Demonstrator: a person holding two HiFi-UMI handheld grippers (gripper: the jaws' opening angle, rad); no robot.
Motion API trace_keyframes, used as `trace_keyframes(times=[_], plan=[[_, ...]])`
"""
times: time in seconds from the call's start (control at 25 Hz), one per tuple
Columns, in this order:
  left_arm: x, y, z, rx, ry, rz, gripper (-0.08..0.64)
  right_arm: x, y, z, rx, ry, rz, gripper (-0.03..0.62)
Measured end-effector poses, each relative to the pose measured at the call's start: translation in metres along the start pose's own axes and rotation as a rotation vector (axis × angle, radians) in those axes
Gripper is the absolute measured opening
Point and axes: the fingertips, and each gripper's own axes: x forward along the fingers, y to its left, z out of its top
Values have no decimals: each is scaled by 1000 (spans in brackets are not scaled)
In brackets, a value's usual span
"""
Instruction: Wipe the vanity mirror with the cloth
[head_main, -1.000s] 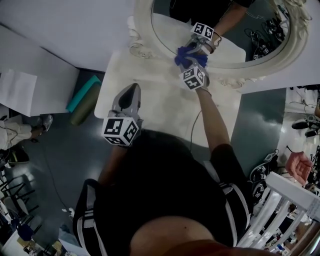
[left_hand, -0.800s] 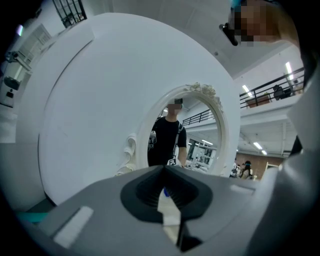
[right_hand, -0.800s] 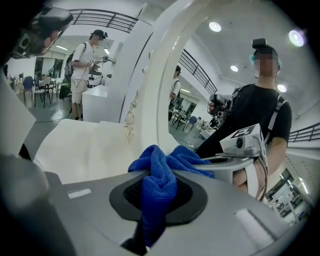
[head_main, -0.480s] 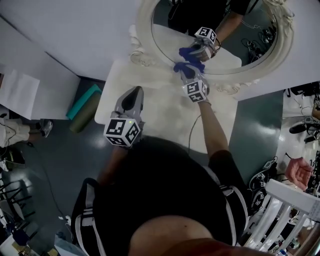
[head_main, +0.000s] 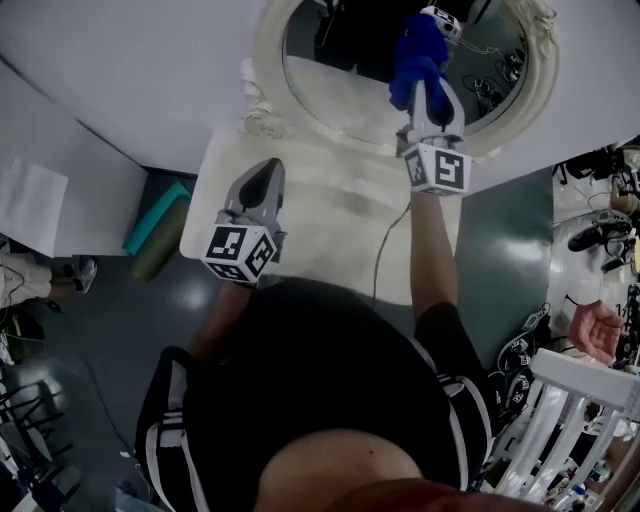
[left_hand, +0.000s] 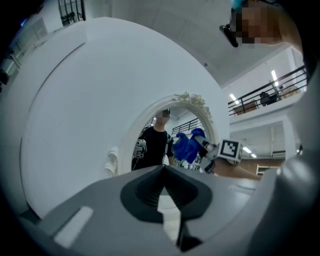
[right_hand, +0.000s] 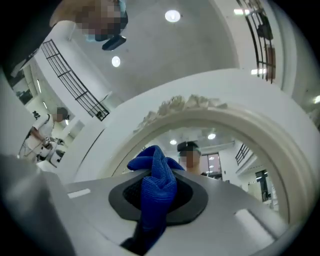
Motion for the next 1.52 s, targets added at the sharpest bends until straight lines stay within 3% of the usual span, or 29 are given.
trace_keyframes(times=[0.16, 0.28, 0.64, 1.0, 1.16, 1.32, 1.52], plan=[[2, -2, -2, -5, 6, -14, 8, 21, -38, 83, -71, -139, -120, 49], [0, -1, -3, -10, 11, -18, 8, 39, -56, 115, -120, -164, -173, 49], [0, 12, -9, -31, 22, 7, 8, 81, -59, 115, -201, -126, -208, 49], [5, 22, -19, -58, 45, 20, 8, 117, -1, 112, -447, -2, -77, 49], [6, 28, -22, -64, 53, 29, 8, 127, 28, 98, -621, 19, 8, 49], [7, 30, -25, -70, 61, 32, 8, 127, 68, 59, -755, 62, 100, 49], [9, 31, -30, -74, 75, 32, 8, 103, 113, -25, -899, 139, 262, 49]])
